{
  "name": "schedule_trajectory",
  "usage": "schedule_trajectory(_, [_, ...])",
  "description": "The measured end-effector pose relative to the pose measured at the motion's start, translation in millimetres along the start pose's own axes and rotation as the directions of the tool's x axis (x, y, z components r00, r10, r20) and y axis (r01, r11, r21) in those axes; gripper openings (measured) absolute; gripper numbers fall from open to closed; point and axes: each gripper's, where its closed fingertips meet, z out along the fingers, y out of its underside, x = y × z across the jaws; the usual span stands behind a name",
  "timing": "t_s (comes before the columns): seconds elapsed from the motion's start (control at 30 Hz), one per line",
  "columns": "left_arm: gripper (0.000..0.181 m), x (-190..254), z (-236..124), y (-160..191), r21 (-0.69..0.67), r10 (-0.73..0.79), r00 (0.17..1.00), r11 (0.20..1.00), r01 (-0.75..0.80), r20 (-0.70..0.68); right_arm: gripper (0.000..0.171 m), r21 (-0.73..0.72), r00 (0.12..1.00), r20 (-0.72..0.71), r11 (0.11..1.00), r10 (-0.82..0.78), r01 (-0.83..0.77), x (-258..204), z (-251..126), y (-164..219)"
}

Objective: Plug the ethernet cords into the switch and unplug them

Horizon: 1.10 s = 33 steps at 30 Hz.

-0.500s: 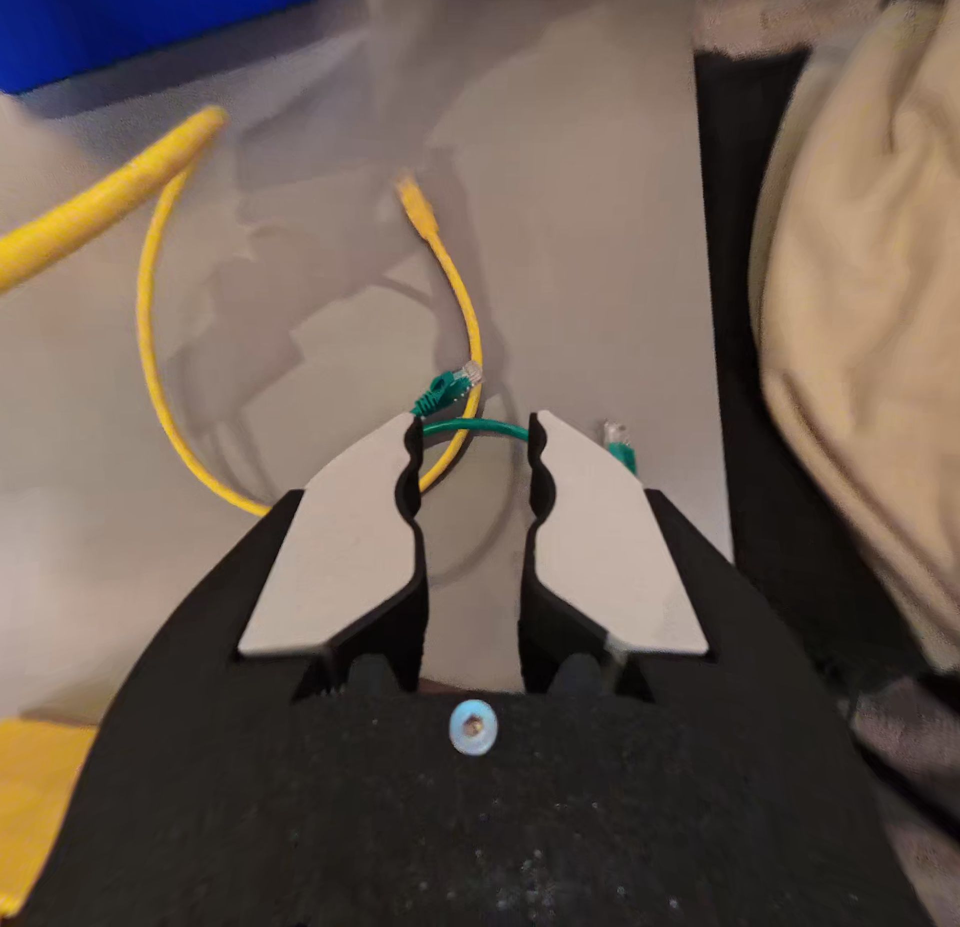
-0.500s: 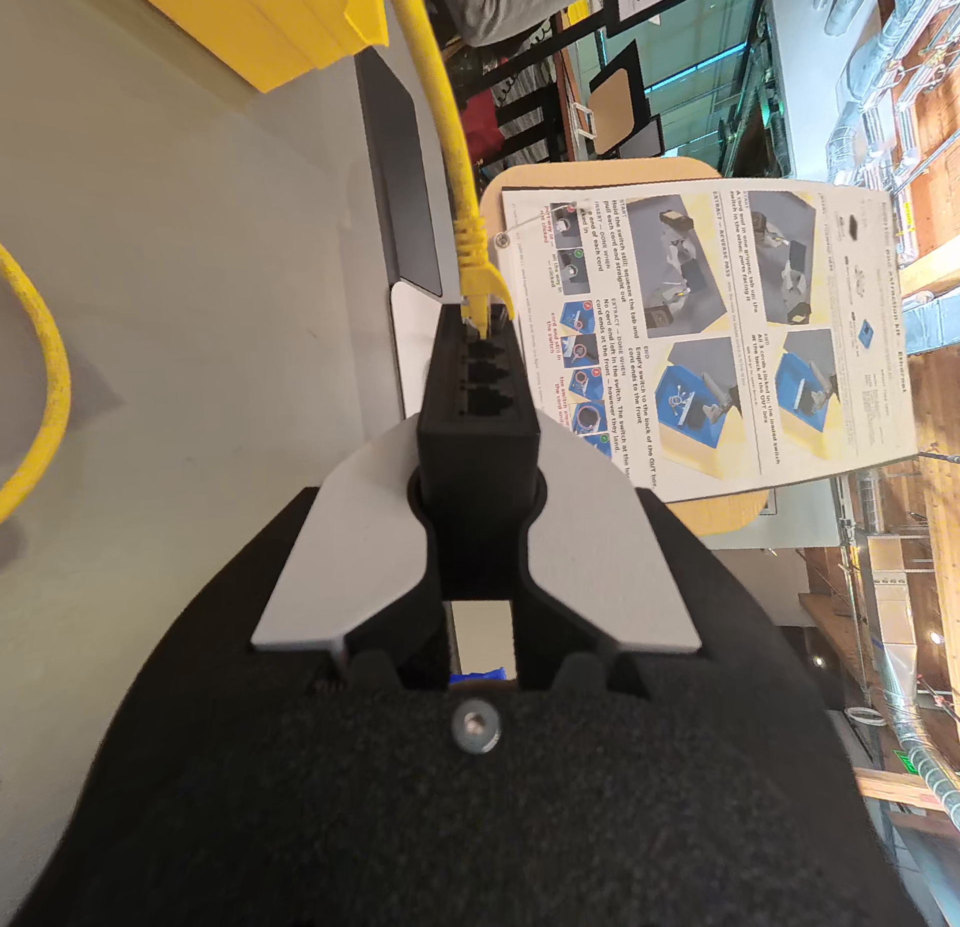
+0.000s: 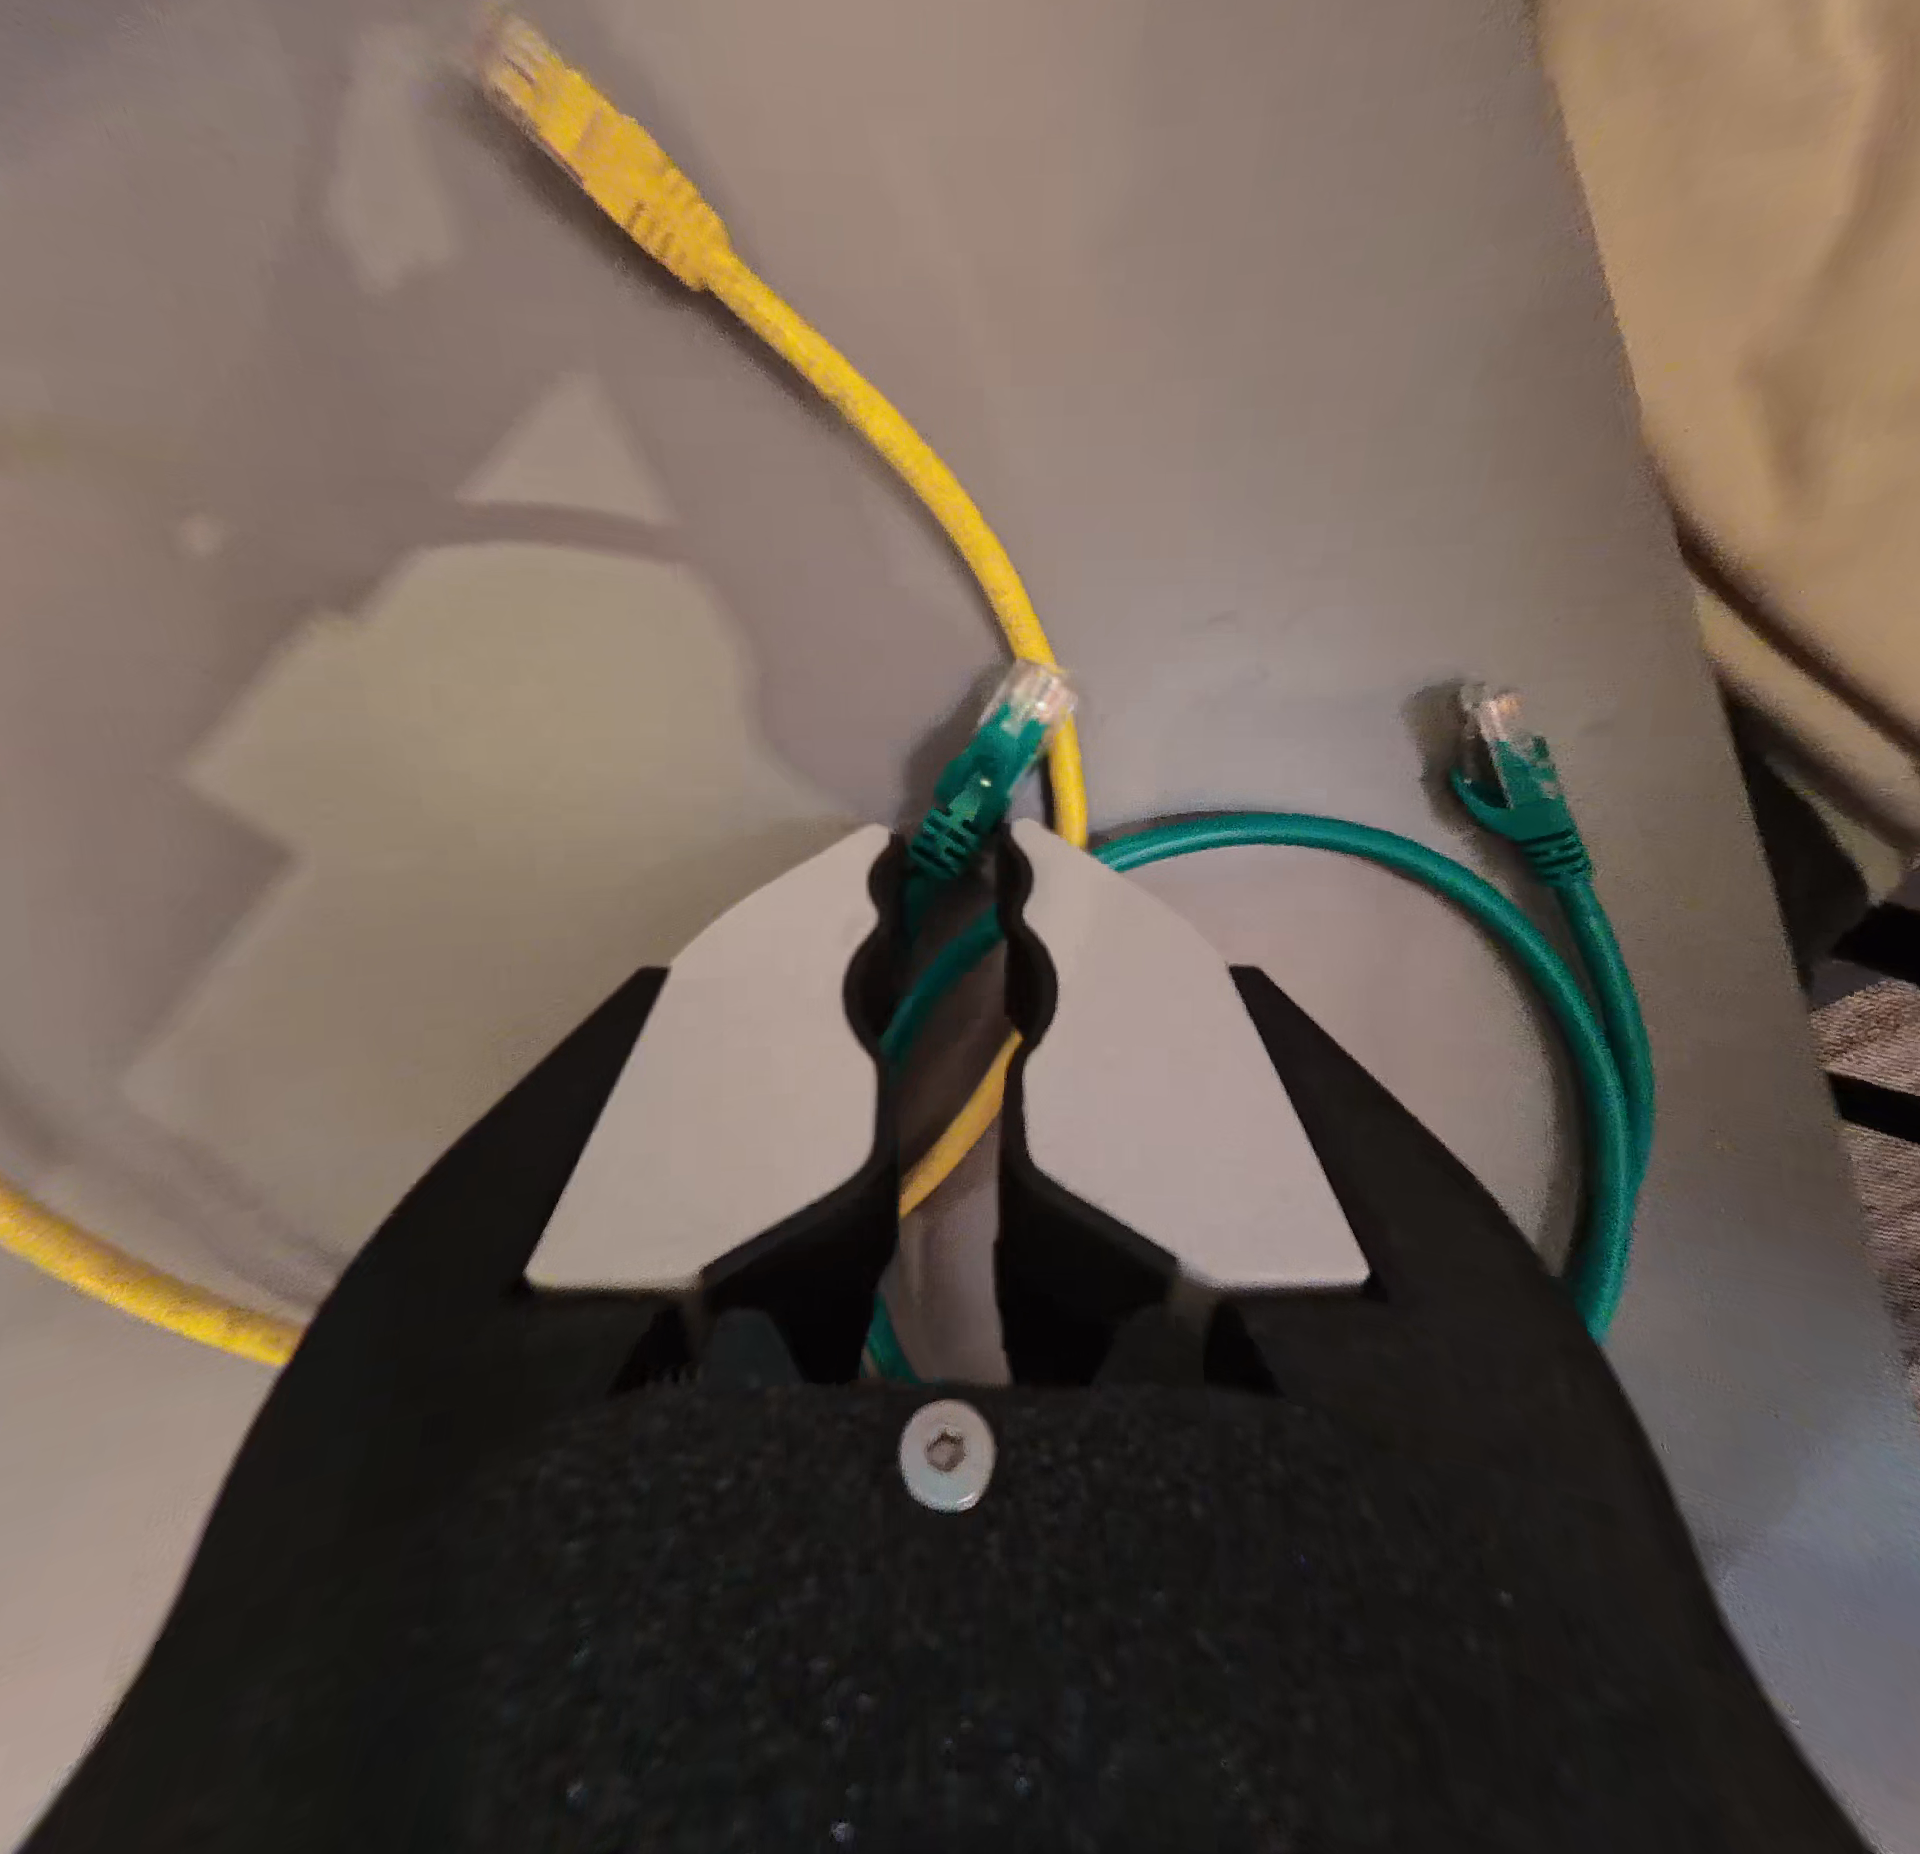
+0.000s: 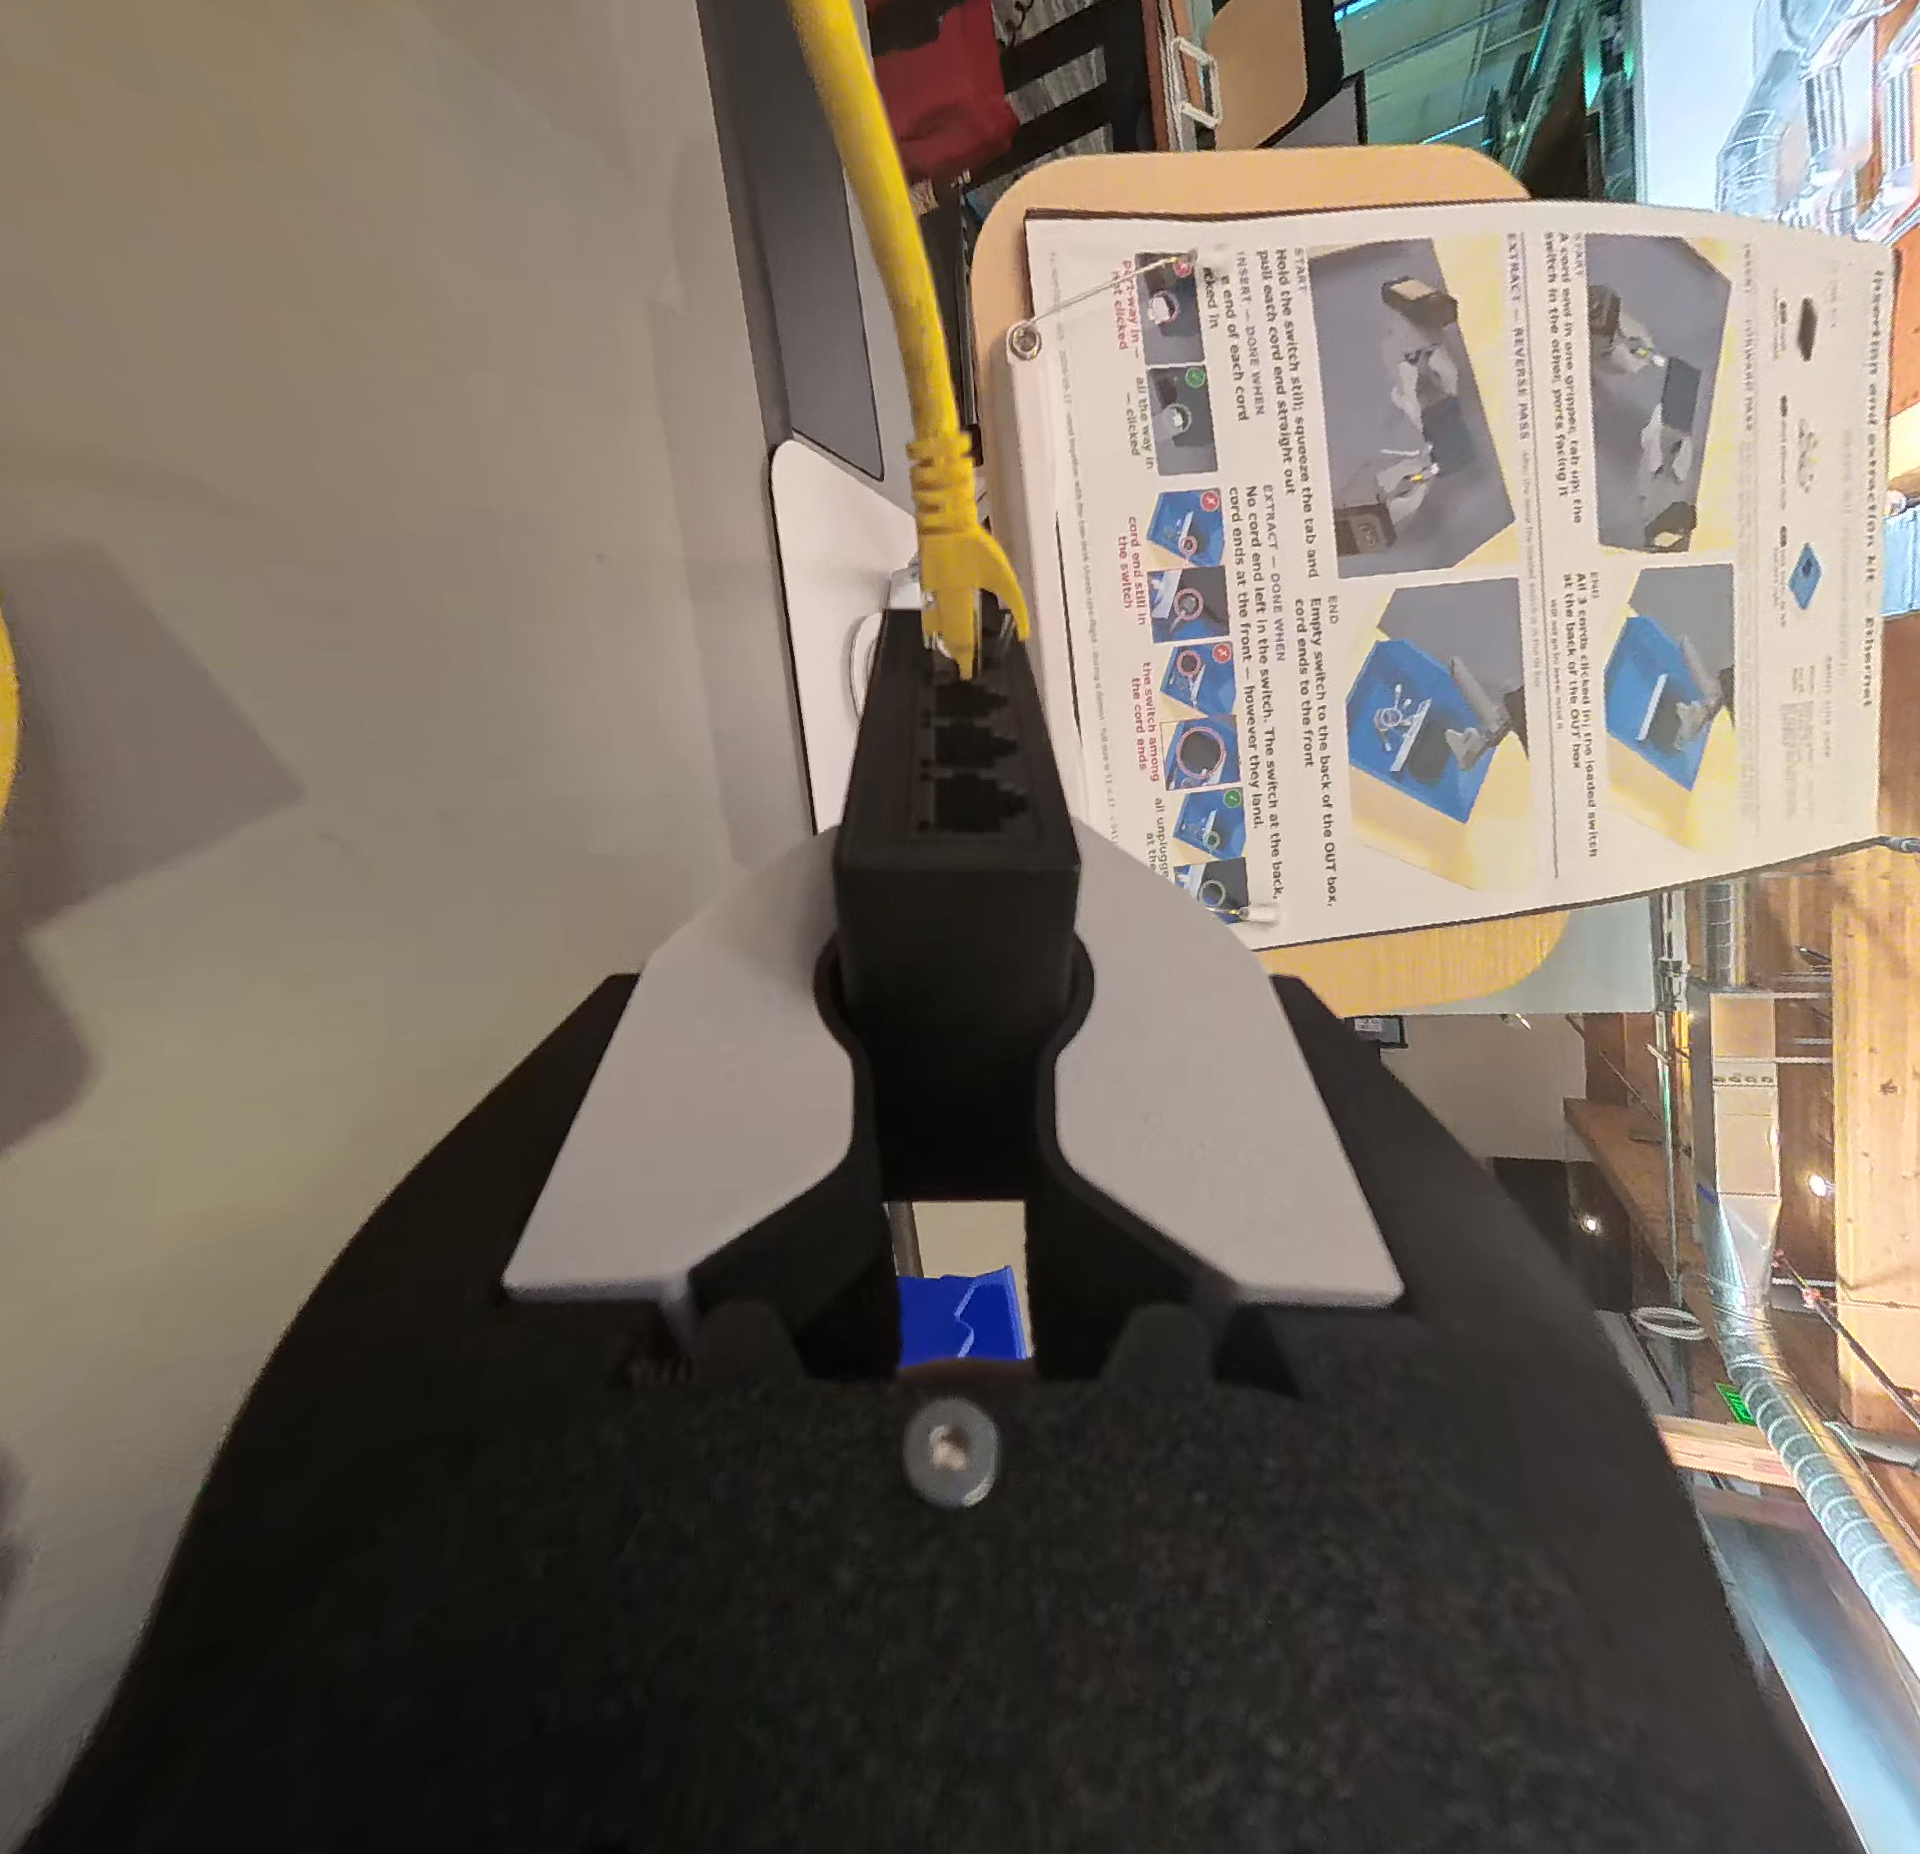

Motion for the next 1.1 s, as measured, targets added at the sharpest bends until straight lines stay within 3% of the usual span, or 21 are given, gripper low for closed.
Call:
schedule_trajectory(0.23, [0.012,-4.0,-0.6,0.4,0.009,0.065,0.992,0.998,-0.066,0.112,0.031,-0.013,1.000,0.009,1.000,0.003,-0.002,-2.7,3.7,5.4])
schedule_trajectory(0.37, [0.011,7.0,-19.0,-9.9,0.079,-0.006,0.987,0.997,-0.007,0.159,0.030,-0.024,1.000,0.008,1.000,-0.010,0.010,-5.1,5.6,6.1])
schedule_trajectory(0.6, [0.010,35.3,-90.7,-27.1,0.208,-0.137,0.953,0.975,0.080,0.272,0.031,-0.013,0.999,-0.022,0.999,-0.047,0.047,-3.8,2.7,-2.9])
schedule_trajectory(0.73, [0.010,39.4,-157.0,-41.6,0.236,-0.182,0.912,0.967,0.098,0.368,0.030,-0.007,0.997,-0.048,0.998,-0.062,0.062,-2.6,2.2,-7.1])
schedule_trajectory(0.9, [0.010,12.3,-226.5,-51.5,0.166,-0.330,0.832,0.944,0.285,0.446,0.030,0.015,0.986,-0.126,0.994,-0.106,0.109,3.6,-2.7,-19.6])
schedule_trajectory(1.0, [0.010,-22.8,-233.1,-40.3,0.073,-0.413,0.756,0.895,0.440,0.508,0.030,0.039,0.974,-0.182,0.989,-0.134,0.144,8.2,-8.9,-32.7])
schedule_trajectory(1.1, [0.010,-54.3,-219.6,-27.9,0.014,-0.470,0.732,0.846,0.534,0.493,0.030,0.042,0.966,-0.203,0.984,-0.164,0.176,8.2,-12.3,-40.2])
